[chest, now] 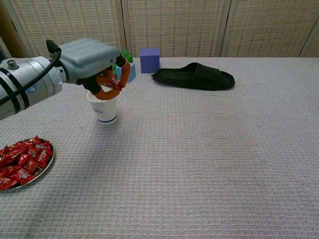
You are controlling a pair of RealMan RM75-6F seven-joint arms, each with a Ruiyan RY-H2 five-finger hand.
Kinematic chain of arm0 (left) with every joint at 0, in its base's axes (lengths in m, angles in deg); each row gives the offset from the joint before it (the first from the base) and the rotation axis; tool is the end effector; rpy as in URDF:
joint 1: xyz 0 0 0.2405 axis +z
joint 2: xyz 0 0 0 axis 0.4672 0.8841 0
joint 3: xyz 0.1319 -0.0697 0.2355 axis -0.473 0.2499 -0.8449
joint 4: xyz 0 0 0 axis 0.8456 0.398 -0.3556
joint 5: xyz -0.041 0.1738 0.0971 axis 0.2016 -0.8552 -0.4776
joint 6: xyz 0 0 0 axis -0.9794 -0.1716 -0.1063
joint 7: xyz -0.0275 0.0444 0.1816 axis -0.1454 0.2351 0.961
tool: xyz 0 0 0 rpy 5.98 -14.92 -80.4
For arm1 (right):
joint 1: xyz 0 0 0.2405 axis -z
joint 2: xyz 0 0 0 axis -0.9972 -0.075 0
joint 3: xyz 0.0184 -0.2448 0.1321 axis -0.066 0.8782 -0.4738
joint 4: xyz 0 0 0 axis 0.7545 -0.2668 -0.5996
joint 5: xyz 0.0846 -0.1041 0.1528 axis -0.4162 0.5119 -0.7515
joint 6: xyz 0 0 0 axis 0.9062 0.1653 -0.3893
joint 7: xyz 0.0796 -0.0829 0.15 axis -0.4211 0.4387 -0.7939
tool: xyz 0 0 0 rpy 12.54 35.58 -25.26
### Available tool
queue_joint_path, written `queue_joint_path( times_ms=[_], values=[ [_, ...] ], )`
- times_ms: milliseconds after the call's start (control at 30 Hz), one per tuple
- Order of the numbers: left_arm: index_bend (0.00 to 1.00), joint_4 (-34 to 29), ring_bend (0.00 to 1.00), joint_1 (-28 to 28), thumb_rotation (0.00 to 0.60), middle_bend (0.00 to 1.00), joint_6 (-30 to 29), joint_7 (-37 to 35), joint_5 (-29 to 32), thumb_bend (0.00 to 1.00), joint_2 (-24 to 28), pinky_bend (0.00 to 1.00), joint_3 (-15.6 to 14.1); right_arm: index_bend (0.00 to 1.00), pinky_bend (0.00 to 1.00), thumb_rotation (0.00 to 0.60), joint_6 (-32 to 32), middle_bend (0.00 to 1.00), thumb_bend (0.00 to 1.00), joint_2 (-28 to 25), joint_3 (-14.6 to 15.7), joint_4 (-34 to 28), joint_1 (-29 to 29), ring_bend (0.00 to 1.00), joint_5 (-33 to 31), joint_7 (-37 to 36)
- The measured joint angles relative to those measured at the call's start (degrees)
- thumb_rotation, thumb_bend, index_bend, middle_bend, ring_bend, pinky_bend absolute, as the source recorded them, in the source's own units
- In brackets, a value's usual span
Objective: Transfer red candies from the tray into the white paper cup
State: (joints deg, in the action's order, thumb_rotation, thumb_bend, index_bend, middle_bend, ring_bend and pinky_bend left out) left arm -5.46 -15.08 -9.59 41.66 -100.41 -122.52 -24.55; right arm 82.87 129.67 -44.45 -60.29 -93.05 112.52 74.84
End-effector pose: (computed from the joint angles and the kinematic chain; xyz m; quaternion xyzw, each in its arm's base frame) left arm -0.0859 0.3958 -0.0125 -0.7839 -0.1967 -0.3739 0.4549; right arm -0.3254 -0.2336 0.1260 0.6663 -0.3535 0.2862 0.5909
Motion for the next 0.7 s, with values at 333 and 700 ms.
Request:
queue_joint_path(
  times_ms=[333,700],
  values=[
    [0.54,9.5,1.0,-3.4,0.6,1.0,2.5,-8.8,-1.8,0.41,-1.4,1.0,-1.1,0.0,0.0,0.6,0.0,0.0,0.0,0.0,-0.3,0.1,0.1,0.0,-1.3,0.4],
    [0.54,18.2,1.0,-5.9,0.6,1.0,3.8,-15.9,-3.9,0.41,-2.9,1.0,-3.2,0.0,0.0,0.6,0.1,0.0,0.0,0.1,-0.3,-0.2,0.3,0.0,-1.9,1.2]
  ],
)
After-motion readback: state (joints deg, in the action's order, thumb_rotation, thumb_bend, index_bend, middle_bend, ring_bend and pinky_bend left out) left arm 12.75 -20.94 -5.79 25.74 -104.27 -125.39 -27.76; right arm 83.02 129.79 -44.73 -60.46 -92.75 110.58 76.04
